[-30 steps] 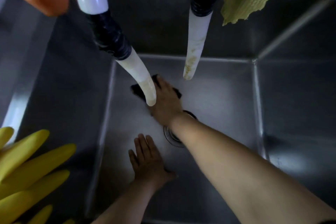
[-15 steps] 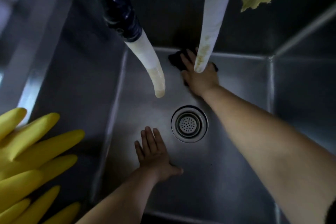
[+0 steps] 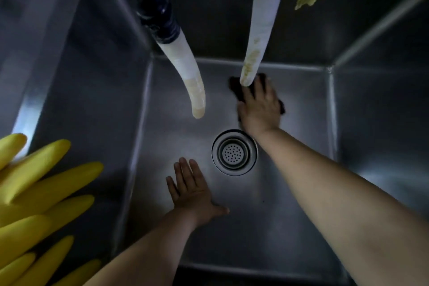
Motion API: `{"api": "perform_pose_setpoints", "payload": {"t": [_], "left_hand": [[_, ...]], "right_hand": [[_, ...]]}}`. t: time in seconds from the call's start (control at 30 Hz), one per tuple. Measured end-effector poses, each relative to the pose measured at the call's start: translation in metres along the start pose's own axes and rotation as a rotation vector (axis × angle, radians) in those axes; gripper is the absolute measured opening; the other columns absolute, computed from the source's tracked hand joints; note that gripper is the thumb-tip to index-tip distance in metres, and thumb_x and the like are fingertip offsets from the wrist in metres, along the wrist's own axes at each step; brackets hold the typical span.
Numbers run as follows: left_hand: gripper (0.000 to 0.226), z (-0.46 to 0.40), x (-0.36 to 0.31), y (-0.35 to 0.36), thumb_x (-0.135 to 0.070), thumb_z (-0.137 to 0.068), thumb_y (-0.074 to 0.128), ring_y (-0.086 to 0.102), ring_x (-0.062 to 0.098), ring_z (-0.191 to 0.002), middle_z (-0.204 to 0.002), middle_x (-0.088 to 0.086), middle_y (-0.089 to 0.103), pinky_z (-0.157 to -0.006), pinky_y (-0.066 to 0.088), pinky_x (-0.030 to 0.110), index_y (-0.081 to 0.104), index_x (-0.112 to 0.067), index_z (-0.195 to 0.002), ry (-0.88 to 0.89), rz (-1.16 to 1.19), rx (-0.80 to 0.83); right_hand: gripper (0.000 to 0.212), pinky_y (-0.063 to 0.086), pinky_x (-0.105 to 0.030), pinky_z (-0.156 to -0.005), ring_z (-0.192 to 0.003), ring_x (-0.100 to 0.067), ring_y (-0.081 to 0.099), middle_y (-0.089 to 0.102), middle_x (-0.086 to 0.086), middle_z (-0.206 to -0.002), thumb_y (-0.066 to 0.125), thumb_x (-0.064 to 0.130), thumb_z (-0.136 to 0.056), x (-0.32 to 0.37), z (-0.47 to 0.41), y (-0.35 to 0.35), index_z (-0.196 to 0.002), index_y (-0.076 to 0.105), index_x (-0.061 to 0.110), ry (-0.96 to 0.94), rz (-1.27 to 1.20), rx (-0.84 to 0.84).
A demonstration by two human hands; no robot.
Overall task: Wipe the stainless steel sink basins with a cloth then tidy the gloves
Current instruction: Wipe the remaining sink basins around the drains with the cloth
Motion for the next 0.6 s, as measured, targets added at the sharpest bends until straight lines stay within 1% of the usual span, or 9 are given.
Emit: {"api": "perform_pose_setpoints", "payload": {"t": [0.07,0.13,0.2,0.27,0.33,0.4,0.5,0.53,0.6], "left_hand": [[0.15,-0.002,0.001,0.0,-0.073,-0.057,0.065,-0.064,0.028,-0.103,-0.108,0.012,-0.069,-0.093,-0.034,0.049,-0.065,-0.013,-0.1,-0.01,0.006,-0.001],[0.148,0.002,0.0,-0.003,-0.07,-0.06,0.066,-0.061,0.031,-0.107,-0.11,0.015,-0.068,-0.095,-0.032,0.05,-0.063,-0.011,-0.102,-0.031,-0.009,0.009],[0.141,0.01,-0.003,-0.009,-0.062,-0.067,0.067,-0.052,0.034,-0.119,-0.121,0.018,-0.061,-0.099,-0.028,0.051,-0.054,-0.008,-0.116,-0.063,-0.006,-0.004],[0.119,0.022,-0.009,-0.019,-0.04,-0.082,0.062,-0.036,0.035,-0.134,-0.139,0.019,-0.046,-0.109,-0.017,0.052,-0.039,-0.003,-0.133,-0.105,0.009,-0.052],[0.09,0.037,-0.014,-0.029,-0.015,-0.092,0.048,-0.024,0.032,-0.141,-0.15,0.017,-0.032,-0.117,-0.004,0.049,-0.025,-0.003,-0.142,-0.139,0.028,-0.084],[0.079,0.052,-0.018,-0.033,-0.008,-0.092,0.04,-0.02,0.027,-0.143,-0.153,0.011,-0.029,-0.116,-0.001,0.044,-0.018,-0.007,-0.146,-0.148,0.096,-0.087],[0.074,0.071,-0.008,-0.039,-0.017,-0.094,0.039,-0.014,0.024,-0.145,-0.156,0.007,-0.023,-0.117,0.0,0.039,-0.01,-0.012,-0.149,-0.171,0.2,-0.12],[0.071,0.075,0.002,-0.042,-0.02,-0.095,0.039,-0.01,0.025,-0.145,-0.157,0.008,-0.018,-0.117,0.002,0.038,-0.006,-0.012,-0.15,-0.208,0.223,-0.145],[0.066,0.081,0.03,-0.051,-0.027,-0.094,0.04,0.005,0.026,-0.145,-0.158,0.011,0.002,-0.116,0.009,0.036,0.009,-0.012,-0.15,-0.307,0.214,-0.245]], "right_hand": [[0.061,-0.001,-0.043,-0.117,-0.145,-0.032,-0.004,0.003,-0.006,-0.16,0.033,0.04,-0.097,0.055,-0.01,0.011,-0.151,0.007,0.027,-0.195,0.01,0.077],[0.063,-0.009,-0.041,-0.115,-0.145,-0.029,-0.013,-0.007,-0.004,-0.16,0.032,0.04,-0.098,0.096,-0.01,0.021,-0.151,0.0,0.03,-0.314,-0.015,0.203],[0.063,-0.008,-0.038,-0.114,-0.144,-0.026,-0.016,-0.012,0.0,-0.159,0.034,0.041,-0.098,0.12,-0.001,0.026,-0.15,0.0,0.034,-0.406,-0.068,0.336],[0.066,-0.003,-0.038,-0.115,-0.144,-0.024,-0.013,-0.012,0.003,-0.159,0.041,0.038,-0.096,0.125,0.008,0.025,-0.149,0.002,0.038,-0.487,-0.09,0.422],[0.068,-0.003,-0.041,-0.116,-0.144,-0.025,-0.013,-0.013,0.004,-0.159,0.044,0.034,-0.096,0.115,0.013,0.02,-0.148,0.001,0.041,-0.532,-0.004,0.422],[0.068,-0.005,-0.046,-0.118,-0.144,-0.029,-0.016,-0.013,0.002,-0.159,0.044,0.031,-0.097,0.102,0.015,0.015,-0.149,0.001,0.04,-0.509,0.06,0.355],[0.074,-0.008,-0.046,-0.117,-0.143,-0.033,-0.018,-0.015,-0.005,-0.158,0.048,0.022,-0.096,0.09,0.02,0.009,-0.151,-0.001,0.029,-0.299,-0.04,0.263],[0.075,-0.008,-0.046,-0.117,-0.143,-0.033,-0.018,-0.016,-0.007,-0.158,0.048,0.021,-0.096,0.093,0.022,0.011,-0.151,-0.002,0.028,-0.242,-0.051,0.259],[0.074,-0.007,-0.043,-0.118,-0.143,-0.03,-0.018,-0.017,-0.006,-0.158,0.047,0.021,-0.096,0.109,0.021,0.022,-0.151,-0.002,0.028,-0.191,-0.111,0.298]]}}
Point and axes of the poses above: each hand's wrist, its own z-axis away from the middle knuckle, its own y-axis out of the palm, x = y × z, the point moved 9 cm from there along -z, towards the middle knuckle
